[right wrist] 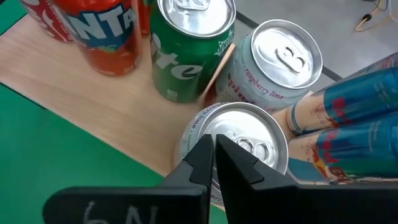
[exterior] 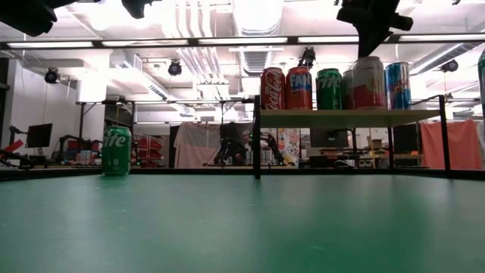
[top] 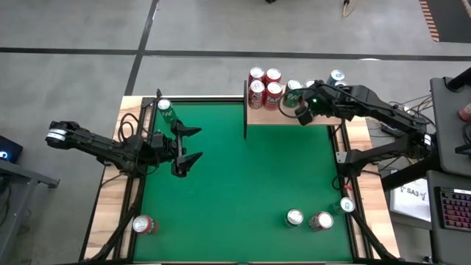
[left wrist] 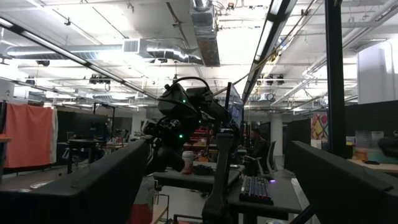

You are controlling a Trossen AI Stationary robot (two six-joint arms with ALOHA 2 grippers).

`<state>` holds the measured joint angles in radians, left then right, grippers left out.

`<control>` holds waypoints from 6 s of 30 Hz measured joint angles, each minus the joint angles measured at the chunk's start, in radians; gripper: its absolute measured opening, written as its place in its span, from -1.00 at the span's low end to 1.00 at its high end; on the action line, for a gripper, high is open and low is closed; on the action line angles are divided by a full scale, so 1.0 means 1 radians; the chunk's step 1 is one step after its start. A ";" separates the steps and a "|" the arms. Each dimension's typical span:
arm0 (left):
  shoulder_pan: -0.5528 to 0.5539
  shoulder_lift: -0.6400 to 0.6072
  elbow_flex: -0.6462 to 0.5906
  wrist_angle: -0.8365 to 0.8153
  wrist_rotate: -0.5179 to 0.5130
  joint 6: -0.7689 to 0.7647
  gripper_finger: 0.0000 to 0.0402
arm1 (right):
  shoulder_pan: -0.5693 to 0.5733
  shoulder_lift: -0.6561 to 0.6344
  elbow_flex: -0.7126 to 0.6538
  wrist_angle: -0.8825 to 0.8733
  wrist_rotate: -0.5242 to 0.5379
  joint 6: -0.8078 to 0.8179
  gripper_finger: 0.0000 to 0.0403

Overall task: Place canned beverage on shelf
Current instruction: Put the pink-white soda can on the shelf aligned with the other pink-white soda can, then put the red soda can on the shelf aligned with the other red soda cans

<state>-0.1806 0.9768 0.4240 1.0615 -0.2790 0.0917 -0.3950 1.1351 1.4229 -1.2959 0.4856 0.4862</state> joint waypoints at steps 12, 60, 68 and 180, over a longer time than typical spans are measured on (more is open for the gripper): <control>0.000 0.000 0.002 0.000 0.000 -0.001 0.88 | 0.010 -0.002 0.093 -0.002 0.005 -0.012 -0.94; -0.534 0.738 1.248 -2.605 0.220 -1.235 0.88 | 0.787 0.031 -0.124 0.582 0.171 -0.154 -0.94; -0.759 0.753 1.243 -2.633 0.183 -1.330 0.88 | 0.792 0.055 -0.124 0.602 0.170 -0.164 -0.94; -0.483 0.672 1.112 -2.195 -0.209 -0.510 0.45 | 0.792 0.372 -0.134 1.039 -0.306 -0.461 -0.94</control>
<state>-0.6636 1.6489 1.5364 -1.1337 -0.4877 -0.4179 0.3968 1.5071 1.2888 -0.2571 0.1792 0.0251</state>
